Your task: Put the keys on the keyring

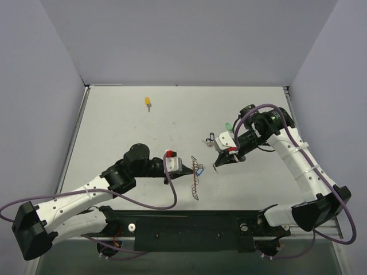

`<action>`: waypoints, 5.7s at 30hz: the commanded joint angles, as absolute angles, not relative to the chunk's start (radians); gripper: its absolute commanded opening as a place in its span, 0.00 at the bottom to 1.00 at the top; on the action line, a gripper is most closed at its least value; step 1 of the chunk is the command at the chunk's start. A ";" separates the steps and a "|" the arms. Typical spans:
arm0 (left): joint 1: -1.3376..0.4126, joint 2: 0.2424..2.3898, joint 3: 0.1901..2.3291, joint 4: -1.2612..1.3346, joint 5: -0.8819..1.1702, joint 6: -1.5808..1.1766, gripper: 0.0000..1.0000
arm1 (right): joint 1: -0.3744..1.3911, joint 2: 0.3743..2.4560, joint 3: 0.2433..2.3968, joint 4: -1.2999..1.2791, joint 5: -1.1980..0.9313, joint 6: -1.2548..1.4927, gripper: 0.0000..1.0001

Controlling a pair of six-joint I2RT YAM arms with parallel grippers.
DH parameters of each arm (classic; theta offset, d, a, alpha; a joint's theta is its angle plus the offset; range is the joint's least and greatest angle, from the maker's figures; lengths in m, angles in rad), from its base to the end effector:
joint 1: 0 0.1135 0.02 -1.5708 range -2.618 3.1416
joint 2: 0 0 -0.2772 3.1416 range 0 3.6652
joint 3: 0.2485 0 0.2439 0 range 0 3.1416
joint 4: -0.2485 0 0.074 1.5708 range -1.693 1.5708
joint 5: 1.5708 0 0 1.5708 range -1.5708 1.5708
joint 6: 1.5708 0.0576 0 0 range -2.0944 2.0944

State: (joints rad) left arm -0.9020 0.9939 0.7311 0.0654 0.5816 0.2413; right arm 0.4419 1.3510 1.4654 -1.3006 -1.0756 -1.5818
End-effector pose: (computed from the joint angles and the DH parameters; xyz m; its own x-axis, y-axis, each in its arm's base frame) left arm 0.1193 -0.2020 0.3184 0.1184 0.1722 -0.9779 0.9900 0.0559 0.1297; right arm 0.1823 0.1423 0.3766 0.5108 -0.2840 -0.8114 -0.8323 -0.3996 -0.3841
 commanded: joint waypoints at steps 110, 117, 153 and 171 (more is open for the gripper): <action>-0.907 1.121 0.365 1.055 0.525 -0.383 0.00 | 0.624 1.439 1.410 -1.098 -1.080 -1.020 0.00; -0.905 1.127 0.368 1.066 0.529 -0.394 0.00 | 0.632 1.443 1.405 -1.101 -1.081 -1.028 0.00; -0.893 1.108 0.503 0.703 0.581 -0.314 0.00 | 0.667 1.460 1.393 -1.054 -1.026 -0.970 0.00; -0.850 1.058 0.477 0.690 0.561 -0.351 0.00 | 0.680 1.468 1.393 -1.083 -1.011 -1.002 0.00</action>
